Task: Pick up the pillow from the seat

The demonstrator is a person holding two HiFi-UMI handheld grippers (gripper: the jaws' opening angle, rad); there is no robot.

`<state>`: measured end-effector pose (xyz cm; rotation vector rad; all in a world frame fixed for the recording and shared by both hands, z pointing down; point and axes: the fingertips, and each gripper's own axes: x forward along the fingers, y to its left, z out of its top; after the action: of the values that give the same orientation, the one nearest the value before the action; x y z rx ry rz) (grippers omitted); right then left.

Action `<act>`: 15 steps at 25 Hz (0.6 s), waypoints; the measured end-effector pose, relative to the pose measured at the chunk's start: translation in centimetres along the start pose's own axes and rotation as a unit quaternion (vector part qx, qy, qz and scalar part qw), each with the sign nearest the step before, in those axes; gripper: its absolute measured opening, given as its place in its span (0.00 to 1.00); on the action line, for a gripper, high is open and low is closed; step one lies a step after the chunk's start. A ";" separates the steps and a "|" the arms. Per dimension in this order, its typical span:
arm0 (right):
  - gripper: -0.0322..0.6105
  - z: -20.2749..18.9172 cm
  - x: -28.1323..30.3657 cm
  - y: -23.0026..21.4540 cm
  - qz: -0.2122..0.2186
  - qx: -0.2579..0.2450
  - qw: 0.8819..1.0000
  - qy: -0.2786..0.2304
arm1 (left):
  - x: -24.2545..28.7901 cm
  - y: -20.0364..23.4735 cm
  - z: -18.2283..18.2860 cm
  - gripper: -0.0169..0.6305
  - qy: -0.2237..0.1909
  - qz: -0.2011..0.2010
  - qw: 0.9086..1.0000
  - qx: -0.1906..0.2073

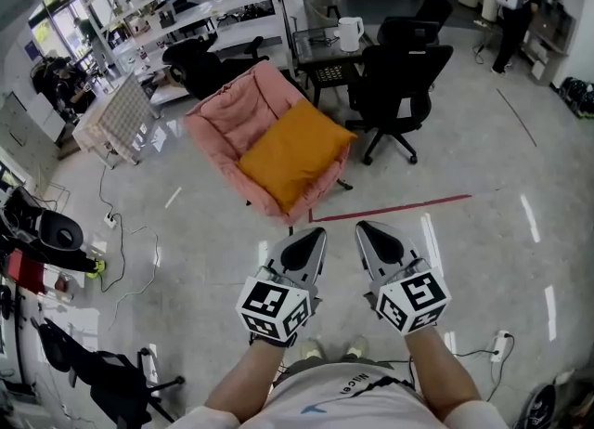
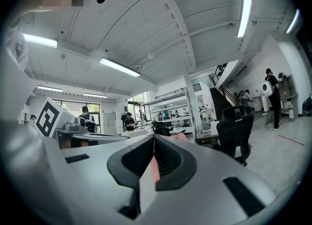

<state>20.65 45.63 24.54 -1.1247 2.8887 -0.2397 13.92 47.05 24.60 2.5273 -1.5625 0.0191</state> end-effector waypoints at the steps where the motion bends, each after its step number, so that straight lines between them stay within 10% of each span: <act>1: 0.08 0.1 -0.2 -0.2 0.001 0.001 1.000 -0.001 | 0.2 -0.2 0.0 0.04 0.000 0.001 1.000 0.001; 15: 0.08 -0.6 0.0 -4.0 0.008 0.024 1.000 0.001 | 3.1 1.1 0.3 0.04 0.000 0.031 1.000 0.002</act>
<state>23.30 42.74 25.71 -1.0945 2.8749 -0.3083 14.34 43.76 24.82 2.4811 -1.6411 0.0284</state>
